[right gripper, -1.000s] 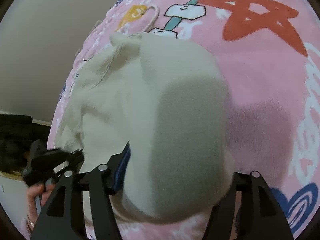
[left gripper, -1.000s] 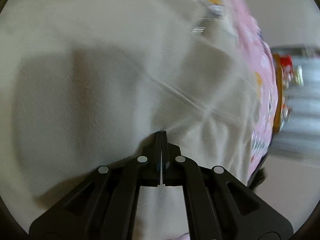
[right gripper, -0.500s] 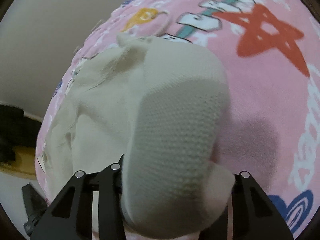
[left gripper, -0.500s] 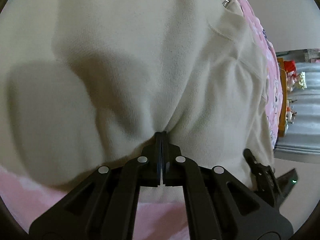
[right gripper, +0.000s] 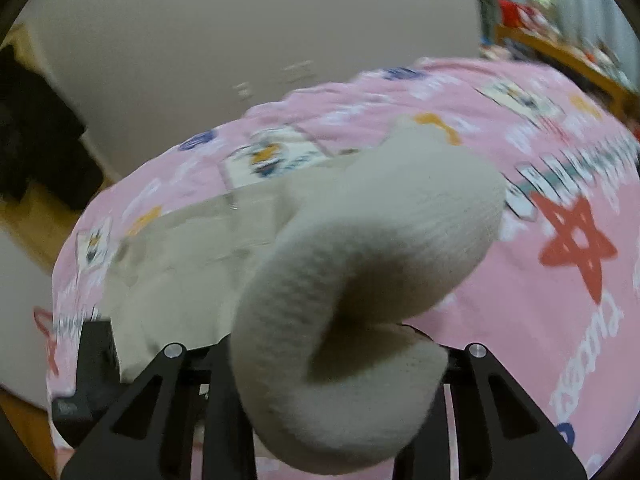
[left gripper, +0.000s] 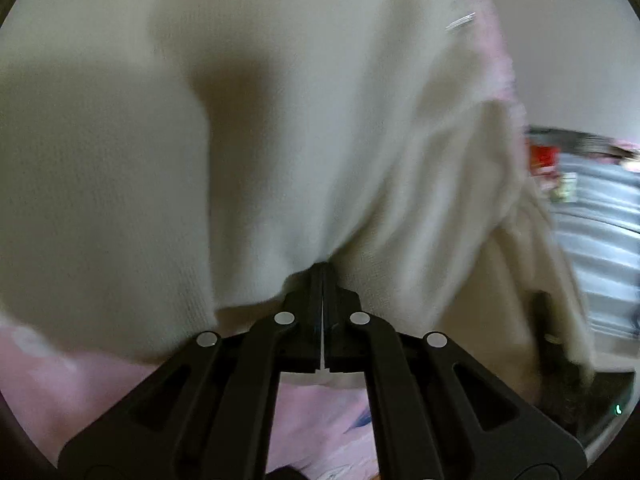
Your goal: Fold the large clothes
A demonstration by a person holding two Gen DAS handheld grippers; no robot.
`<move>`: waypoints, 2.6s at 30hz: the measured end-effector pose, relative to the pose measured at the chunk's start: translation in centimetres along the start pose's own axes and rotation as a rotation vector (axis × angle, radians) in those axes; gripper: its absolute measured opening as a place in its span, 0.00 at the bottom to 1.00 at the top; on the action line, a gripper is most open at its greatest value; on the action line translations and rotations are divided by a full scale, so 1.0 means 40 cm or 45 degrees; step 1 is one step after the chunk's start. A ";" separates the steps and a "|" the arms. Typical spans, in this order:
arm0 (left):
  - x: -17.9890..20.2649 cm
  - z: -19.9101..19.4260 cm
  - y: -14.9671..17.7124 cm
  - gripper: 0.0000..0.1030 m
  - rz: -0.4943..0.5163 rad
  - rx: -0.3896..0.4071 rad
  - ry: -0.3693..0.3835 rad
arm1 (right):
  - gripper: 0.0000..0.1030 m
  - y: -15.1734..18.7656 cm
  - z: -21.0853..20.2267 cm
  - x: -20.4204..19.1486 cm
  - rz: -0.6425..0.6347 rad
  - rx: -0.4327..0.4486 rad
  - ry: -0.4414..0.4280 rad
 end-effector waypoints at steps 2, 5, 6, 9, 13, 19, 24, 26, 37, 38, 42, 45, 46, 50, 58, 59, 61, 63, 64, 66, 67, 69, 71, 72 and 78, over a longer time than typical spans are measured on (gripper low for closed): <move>0.020 -0.105 -0.027 0.00 0.176 0.129 -0.057 | 0.27 -0.015 -0.011 -0.062 -0.066 0.019 -0.044; -0.053 -0.253 -0.089 0.00 0.389 0.264 -0.378 | 0.27 -0.030 -0.014 -0.147 -0.117 0.025 -0.108; -0.077 -0.278 -0.104 0.00 0.417 0.284 -0.441 | 0.27 -0.034 -0.015 -0.169 -0.126 0.029 -0.117; -0.186 -0.349 -0.171 0.00 0.444 0.314 -0.596 | 0.27 -0.045 -0.012 -0.244 -0.135 0.028 -0.172; -0.303 -0.398 -0.238 0.00 0.306 0.317 -0.626 | 0.27 -0.035 0.006 -0.374 -0.285 0.035 -0.227; -0.342 -0.433 -0.258 0.00 0.317 0.288 -0.564 | 0.27 0.080 0.039 -0.587 -0.557 -0.038 -0.266; -0.375 -0.464 -0.274 0.00 0.371 0.283 -0.623 | 0.27 0.210 0.067 -0.722 -0.761 -0.085 -0.338; -0.420 -0.483 -0.290 0.00 0.339 0.284 -0.646 | 0.27 0.266 0.077 -0.761 -0.846 -0.095 -0.350; -0.519 -0.541 -0.310 0.00 0.171 0.228 -0.674 | 0.31 0.448 0.078 -0.773 -1.274 -0.092 -0.353; -0.498 -0.547 -0.315 0.00 0.174 0.223 -0.666 | 0.32 0.445 0.068 -0.770 -1.296 -0.087 -0.346; -0.396 -0.581 -0.341 0.00 0.249 0.204 -0.648 | 0.45 0.365 0.009 -0.764 -1.238 -0.134 -0.336; -0.328 -0.613 -0.364 0.00 0.297 0.209 -0.644 | 0.66 0.307 -0.064 -0.760 -1.172 -0.221 -0.432; -0.305 -0.624 -0.374 0.00 0.300 0.214 -0.633 | 0.72 0.289 -0.096 -0.759 -1.151 -0.254 -0.487; -0.255 -0.630 -0.395 0.00 0.279 0.212 -0.592 | 0.71 0.220 -0.201 -0.740 -1.109 -0.295 -0.613; -0.121 -0.466 -0.330 0.00 0.314 0.116 -0.382 | 0.82 -0.117 0.069 -0.504 -0.539 -0.350 -0.205; -0.113 -0.420 -0.312 0.00 0.279 0.091 -0.355 | 0.82 -0.129 0.117 -0.499 -0.514 -0.386 -0.160; -0.121 -0.365 -0.284 0.00 0.269 0.085 -0.433 | 0.83 -0.144 0.222 -0.507 -0.467 -0.442 -0.099; -0.137 -0.327 -0.265 0.00 0.320 0.105 -0.557 | 0.83 -0.127 0.343 -0.529 -0.518 -0.571 0.032; -0.150 -0.309 -0.255 0.00 0.318 0.108 -0.588 | 0.83 -0.102 0.398 -0.543 -0.534 -0.677 0.094; -0.187 -0.280 -0.237 0.00 0.262 0.082 -0.600 | 0.84 -0.062 0.441 -0.566 -0.504 -0.784 0.118; -0.207 -0.270 -0.231 0.00 0.229 0.086 -0.602 | 0.87 -0.041 0.465 -0.579 -0.505 -0.808 0.165; -0.233 -0.262 -0.225 0.00 0.191 0.088 -0.596 | 0.88 -0.006 0.485 -0.583 -0.541 -0.838 0.231; -0.239 -0.262 -0.222 0.00 0.182 0.095 -0.564 | 0.88 0.034 0.510 -0.581 -0.682 -0.867 0.314; -0.236 -0.261 -0.222 0.00 0.188 0.095 -0.559 | 0.88 0.047 0.520 -0.579 -0.732 -0.855 0.338; -0.213 -0.325 -0.247 0.00 0.230 0.156 -0.513 | 0.40 0.035 0.489 -0.568 -0.763 -0.763 0.233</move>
Point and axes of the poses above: each gripper's, at about its wrist camera, not at the fingertips, and z roughly the way its jaws point, x to its right, y to its underside, the point moved 7 cm from there along z, roughly the way its jaws point, and after that the axes turned 11 degrees about x, right-handed, at the moved point
